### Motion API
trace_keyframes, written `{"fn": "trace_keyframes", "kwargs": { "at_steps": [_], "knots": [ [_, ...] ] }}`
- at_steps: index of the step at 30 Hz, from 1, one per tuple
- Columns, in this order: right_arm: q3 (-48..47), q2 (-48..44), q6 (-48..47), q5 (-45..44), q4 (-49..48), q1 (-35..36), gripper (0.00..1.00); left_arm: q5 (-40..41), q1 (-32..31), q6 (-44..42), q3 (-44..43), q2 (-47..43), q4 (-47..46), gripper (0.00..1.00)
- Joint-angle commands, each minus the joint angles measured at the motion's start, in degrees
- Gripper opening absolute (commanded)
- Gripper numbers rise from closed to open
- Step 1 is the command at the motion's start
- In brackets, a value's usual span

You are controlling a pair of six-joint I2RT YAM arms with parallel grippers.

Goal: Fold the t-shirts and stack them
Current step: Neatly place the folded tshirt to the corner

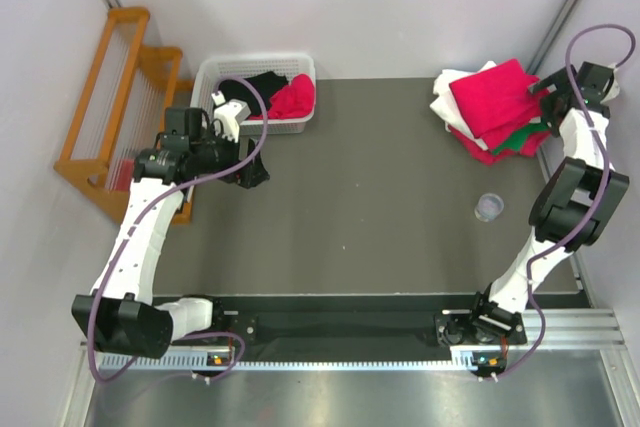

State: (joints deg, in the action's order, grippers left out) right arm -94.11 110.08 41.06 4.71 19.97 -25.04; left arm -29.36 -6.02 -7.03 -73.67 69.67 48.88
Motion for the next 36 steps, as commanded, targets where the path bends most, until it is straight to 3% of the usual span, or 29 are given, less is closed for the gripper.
{"fn": "trace_keyframes", "kwargs": {
  "at_steps": [1, 8, 14, 17, 18, 24, 27, 30, 36],
  "knots": [
    [-7.13, 1.45, -2.38, -2.78, 2.62, -0.45, 1.00, -1.40, 0.13, -0.62, 0.89, -1.73, -0.89, 0.87],
    [-12.76, -1.26, -3.35, -4.36, 6.13, 1.56, 1.00, -1.40, 0.13, -0.62, 1.51, -1.91, -1.07, 0.87],
    [-23.05, -4.43, -6.08, -12.70, 12.90, 5.87, 1.00, -1.57, 0.05, -0.44, 0.11, -1.90, -0.98, 0.87],
    [-20.08, -6.54, -5.12, -5.01, 7.04, 7.10, 1.00, -1.40, 0.13, -0.44, 0.10, -2.34, -1.25, 0.88],
    [-17.28, -6.46, -3.20, 3.03, 4.14, 7.19, 0.99, -1.31, 0.13, -0.36, 0.45, -2.34, -1.42, 0.88],
    [-9.11, 0.48, 5.34, 23.91, -10.10, 7.46, 1.00, -0.61, 0.13, -0.18, 1.51, -2.61, -1.77, 0.88],
    [-2.52, 1.62, 9.99, 27.44, -20.99, 6.58, 1.00, 0.10, 0.22, -0.35, 1.51, -2.70, -1.60, 0.88],
    [-2.65, 4.78, 12.55, 31.39, -25.14, 5.88, 0.99, 0.27, 0.22, -0.79, 1.51, -2.61, -1.25, 0.88],
    [-3.38, 10.06, 12.55, 31.42, -22.61, 5.44, 1.00, -0.08, 0.22, -0.71, 0.90, -1.73, -1.33, 0.88]
  ]
}}
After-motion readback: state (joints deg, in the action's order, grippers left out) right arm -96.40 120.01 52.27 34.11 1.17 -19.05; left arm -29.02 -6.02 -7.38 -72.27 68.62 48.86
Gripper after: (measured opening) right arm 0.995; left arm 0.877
